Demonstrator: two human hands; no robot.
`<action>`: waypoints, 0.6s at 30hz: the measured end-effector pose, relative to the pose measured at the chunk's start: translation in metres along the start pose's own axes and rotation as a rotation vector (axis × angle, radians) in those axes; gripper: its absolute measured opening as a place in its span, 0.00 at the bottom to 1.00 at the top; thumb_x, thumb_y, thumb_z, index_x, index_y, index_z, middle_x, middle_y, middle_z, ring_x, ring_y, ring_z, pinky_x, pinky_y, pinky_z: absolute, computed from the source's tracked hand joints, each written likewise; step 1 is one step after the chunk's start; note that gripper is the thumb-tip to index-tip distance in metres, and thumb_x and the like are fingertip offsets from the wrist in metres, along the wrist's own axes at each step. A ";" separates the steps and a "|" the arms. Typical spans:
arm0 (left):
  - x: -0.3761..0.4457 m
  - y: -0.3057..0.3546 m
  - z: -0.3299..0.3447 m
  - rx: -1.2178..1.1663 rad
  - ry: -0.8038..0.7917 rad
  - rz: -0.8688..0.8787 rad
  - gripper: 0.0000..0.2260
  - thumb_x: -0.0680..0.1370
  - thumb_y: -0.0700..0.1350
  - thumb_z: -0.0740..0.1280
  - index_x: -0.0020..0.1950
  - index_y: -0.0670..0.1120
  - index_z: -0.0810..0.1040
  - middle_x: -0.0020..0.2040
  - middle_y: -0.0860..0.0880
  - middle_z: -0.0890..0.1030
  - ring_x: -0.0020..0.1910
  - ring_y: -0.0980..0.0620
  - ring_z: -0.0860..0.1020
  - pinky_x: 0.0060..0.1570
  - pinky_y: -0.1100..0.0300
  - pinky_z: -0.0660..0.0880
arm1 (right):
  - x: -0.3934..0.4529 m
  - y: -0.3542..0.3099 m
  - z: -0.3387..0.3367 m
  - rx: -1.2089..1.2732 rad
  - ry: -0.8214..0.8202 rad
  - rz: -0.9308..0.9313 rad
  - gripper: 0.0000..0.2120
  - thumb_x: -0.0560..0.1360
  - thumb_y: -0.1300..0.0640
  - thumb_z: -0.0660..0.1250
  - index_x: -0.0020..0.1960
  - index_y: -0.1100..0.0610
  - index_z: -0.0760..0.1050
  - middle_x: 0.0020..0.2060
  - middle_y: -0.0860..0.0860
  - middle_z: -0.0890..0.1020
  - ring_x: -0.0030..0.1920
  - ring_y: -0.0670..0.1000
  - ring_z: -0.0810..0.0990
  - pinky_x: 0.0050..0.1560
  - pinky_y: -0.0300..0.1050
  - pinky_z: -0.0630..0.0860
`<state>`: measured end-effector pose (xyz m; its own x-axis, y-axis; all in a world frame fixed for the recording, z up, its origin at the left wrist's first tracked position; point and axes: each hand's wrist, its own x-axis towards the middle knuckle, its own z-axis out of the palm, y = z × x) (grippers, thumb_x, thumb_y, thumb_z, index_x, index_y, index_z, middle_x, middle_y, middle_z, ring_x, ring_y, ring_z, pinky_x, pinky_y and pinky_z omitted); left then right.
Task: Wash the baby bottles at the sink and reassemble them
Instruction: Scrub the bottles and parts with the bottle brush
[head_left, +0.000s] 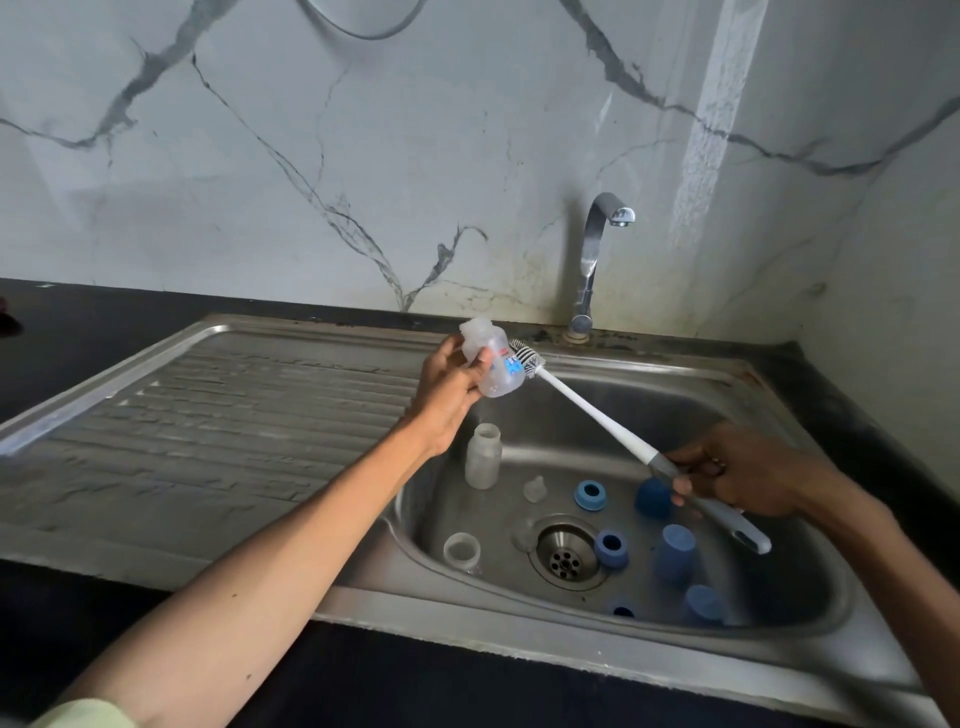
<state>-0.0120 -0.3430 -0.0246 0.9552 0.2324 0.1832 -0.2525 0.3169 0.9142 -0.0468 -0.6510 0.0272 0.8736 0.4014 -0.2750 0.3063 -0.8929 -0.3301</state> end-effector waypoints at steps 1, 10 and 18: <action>0.000 0.002 0.000 -0.018 0.031 0.016 0.15 0.80 0.34 0.66 0.66 0.41 0.74 0.60 0.41 0.81 0.61 0.43 0.80 0.60 0.45 0.79 | -0.001 0.002 -0.003 -0.026 0.017 0.001 0.15 0.79 0.55 0.65 0.66 0.49 0.75 0.45 0.40 0.82 0.45 0.40 0.80 0.45 0.32 0.72; 0.001 0.000 -0.003 0.246 0.285 0.136 0.14 0.69 0.46 0.80 0.53 0.45 0.84 0.48 0.47 0.87 0.50 0.50 0.84 0.51 0.54 0.82 | 0.002 0.017 -0.008 0.030 0.072 0.011 0.14 0.79 0.58 0.66 0.64 0.51 0.77 0.38 0.45 0.82 0.41 0.44 0.80 0.50 0.42 0.77; 0.001 0.002 -0.009 0.479 0.183 0.215 0.14 0.69 0.49 0.80 0.51 0.45 0.85 0.45 0.50 0.87 0.47 0.52 0.85 0.47 0.57 0.81 | 0.003 0.001 0.001 0.068 0.303 -0.029 0.17 0.77 0.57 0.68 0.65 0.50 0.75 0.55 0.48 0.79 0.52 0.45 0.73 0.55 0.40 0.68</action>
<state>-0.0126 -0.3337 -0.0255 0.8368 0.4154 0.3567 -0.2990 -0.1989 0.9333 -0.0438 -0.6508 0.0253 0.9409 0.3385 0.0143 0.3161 -0.8620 -0.3964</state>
